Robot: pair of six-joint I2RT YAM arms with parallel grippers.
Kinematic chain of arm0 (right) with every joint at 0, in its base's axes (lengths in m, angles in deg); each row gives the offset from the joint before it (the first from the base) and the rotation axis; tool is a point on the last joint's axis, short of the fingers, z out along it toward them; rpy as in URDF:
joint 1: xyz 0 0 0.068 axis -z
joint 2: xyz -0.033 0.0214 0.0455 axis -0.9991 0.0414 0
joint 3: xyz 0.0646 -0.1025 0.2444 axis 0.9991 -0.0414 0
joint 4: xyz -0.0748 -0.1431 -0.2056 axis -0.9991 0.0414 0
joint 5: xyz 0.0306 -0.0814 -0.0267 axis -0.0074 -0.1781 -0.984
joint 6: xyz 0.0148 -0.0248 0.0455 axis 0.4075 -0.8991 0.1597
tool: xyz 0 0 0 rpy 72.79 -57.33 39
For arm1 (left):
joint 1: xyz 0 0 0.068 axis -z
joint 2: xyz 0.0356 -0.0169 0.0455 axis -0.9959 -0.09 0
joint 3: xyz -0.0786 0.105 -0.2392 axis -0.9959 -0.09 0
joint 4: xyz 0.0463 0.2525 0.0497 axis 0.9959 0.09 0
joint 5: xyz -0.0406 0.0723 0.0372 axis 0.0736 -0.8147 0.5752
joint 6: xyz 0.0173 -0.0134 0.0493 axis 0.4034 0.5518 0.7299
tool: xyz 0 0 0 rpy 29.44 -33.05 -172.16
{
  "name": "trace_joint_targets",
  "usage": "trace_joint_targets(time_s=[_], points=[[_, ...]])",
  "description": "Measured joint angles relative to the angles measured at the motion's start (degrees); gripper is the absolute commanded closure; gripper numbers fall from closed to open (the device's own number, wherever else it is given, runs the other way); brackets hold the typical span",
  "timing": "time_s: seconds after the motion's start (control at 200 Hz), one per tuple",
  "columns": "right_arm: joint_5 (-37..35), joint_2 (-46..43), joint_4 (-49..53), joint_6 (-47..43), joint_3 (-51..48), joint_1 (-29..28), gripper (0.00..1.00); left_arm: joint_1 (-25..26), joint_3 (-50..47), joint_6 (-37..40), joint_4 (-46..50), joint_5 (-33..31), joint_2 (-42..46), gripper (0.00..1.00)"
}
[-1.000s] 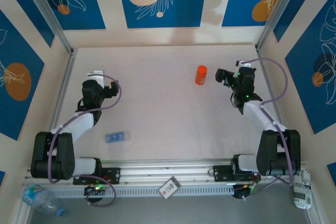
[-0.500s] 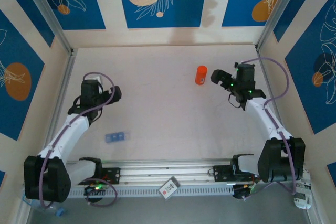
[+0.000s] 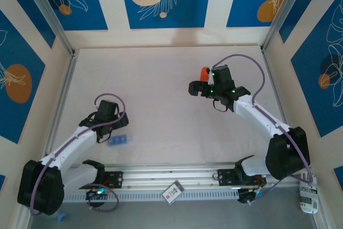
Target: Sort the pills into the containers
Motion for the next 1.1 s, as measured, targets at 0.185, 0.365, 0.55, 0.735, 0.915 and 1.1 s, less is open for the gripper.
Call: trace_joint_targets(time_s=[0.185, 0.365, 0.55, 0.735, 0.915, 1.1], points=[[-1.07, 2.47, 0.79, -0.15, 1.57, -2.23, 0.01, 0.92, -0.57, -3.39, 1.95, -1.46, 1.95, 0.0], [-1.75, 3.19, 0.79, -0.2, 2.67, -3.02, 0.01, 2.27, -2.34, -7.23, 2.97, -0.52, 2.56, 0.0], [-1.92, 3.26, 0.79, -0.22, 2.69, -3.15, 0.01, 3.37, -3.72, -9.6, 3.76, 0.04, 2.23, 0.0], [-2.14, 3.48, 0.76, -0.46, 2.69, -3.34, 0.01, 4.0, -3.91, -10.64, 3.72, 0.37, 1.09, 0.0], [-2.12, 4.13, 0.79, -0.61, 2.69, -3.37, 0.01, 4.37, -4.02, -10.86, 3.5, 0.52, -0.31, 0.0], [-2.12, 4.44, 0.76, -0.61, 2.71, -3.41, 0.01, 5.14, -4.02, -11.67, 2.99, 1.33, -1.84, 0.0]])
